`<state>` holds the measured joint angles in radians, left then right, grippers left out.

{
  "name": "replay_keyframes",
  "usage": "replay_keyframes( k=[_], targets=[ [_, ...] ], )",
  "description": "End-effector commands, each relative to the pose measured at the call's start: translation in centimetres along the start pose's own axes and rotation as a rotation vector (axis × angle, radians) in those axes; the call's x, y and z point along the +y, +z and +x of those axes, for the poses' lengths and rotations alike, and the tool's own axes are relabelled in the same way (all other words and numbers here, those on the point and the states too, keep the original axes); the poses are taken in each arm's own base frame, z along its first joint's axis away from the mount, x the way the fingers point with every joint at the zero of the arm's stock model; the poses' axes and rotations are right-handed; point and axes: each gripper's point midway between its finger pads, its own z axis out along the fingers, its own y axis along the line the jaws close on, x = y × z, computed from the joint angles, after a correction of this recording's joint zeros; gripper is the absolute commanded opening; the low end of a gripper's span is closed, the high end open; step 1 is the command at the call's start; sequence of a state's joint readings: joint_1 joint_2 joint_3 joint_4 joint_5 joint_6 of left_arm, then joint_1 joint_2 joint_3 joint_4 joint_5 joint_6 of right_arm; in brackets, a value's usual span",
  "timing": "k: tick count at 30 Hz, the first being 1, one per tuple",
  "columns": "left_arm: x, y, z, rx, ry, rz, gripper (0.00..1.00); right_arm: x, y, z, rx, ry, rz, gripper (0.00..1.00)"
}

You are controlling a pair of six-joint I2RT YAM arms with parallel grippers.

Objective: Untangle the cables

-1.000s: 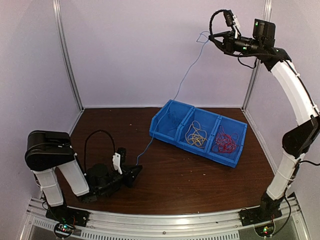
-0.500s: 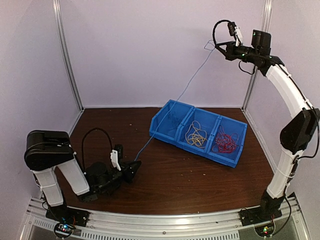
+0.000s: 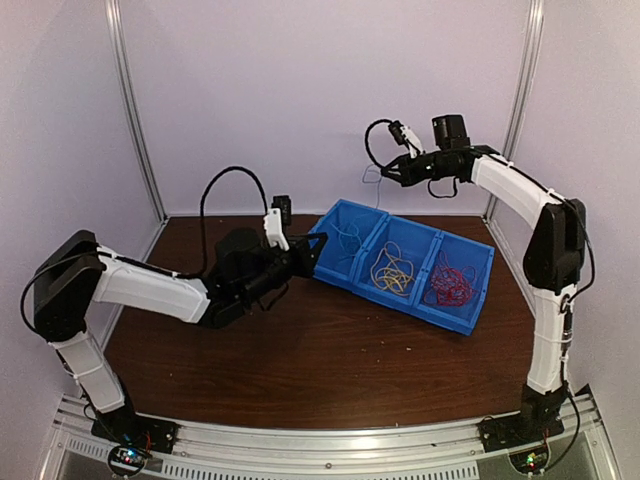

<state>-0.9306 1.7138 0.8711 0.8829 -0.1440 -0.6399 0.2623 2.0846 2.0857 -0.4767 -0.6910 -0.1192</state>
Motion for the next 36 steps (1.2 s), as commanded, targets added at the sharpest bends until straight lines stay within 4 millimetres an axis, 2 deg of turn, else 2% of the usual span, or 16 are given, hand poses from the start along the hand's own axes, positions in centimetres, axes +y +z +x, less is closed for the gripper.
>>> replay_keyframes(
  k=[1, 6, 16, 17, 18, 20, 22, 25, 27, 30, 36],
  targets=[
    [1.7, 2.9, 0.3, 0.088, -0.025, -0.037, 0.00, 0.8, 1.7, 2.2, 0.070, -0.011, 0.000, 0.00],
    [2.4, 6.4, -1.2, 0.079, -0.035, -0.044, 0.00, 0.6, 4.1, 5.0, 0.138, -0.002, -0.001, 0.00],
    [4.3, 11.3, -1.5, 0.076, -0.044, -0.064, 0.00, 1.7, 8.4, 9.0, 0.223, 0.019, -0.051, 0.00],
    [4.6, 11.6, -1.6, 0.072, -0.046, -0.072, 0.00, 1.8, 8.6, 9.3, 0.234, 0.016, -0.056, 0.02],
    [4.8, 11.9, -1.8, 0.063, -0.052, -0.081, 0.00, 2.0, 8.7, 9.6, 0.245, 0.015, -0.061, 0.09],
    [5.4, 12.6, -1.7, 0.054, -0.071, -0.100, 0.00, 2.1, 8.5, 9.2, 0.246, 0.021, -0.058, 0.32],
    [5.5, 13.3, -1.6, 0.054, -0.085, -0.095, 0.00, 2.1, 7.6, 8.1, 0.230, 0.013, -0.038, 0.44],
    [5.5, 14.2, -1.5, 0.060, -0.092, -0.089, 0.00, 2.1, 5.2, 5.8, 0.195, -0.022, -0.001, 0.54],
    [5.5, 14.5, -1.5, 0.058, -0.094, -0.089, 0.00, 2.1, 2.9, 3.9, 0.172, -0.060, 0.022, 0.56],
    [5.9, 14.6, -1.3, 0.060, -0.094, -0.097, 0.00, 1.4, -0.7, 2.4, 0.152, -0.064, 0.060, 0.57],
    [7.3, 16.0, -0.5, 0.087, -0.089, -0.114, 0.00, 1.3, -7.2, 3.3, 0.118, -0.028, 0.088, 0.58]
  ],
)
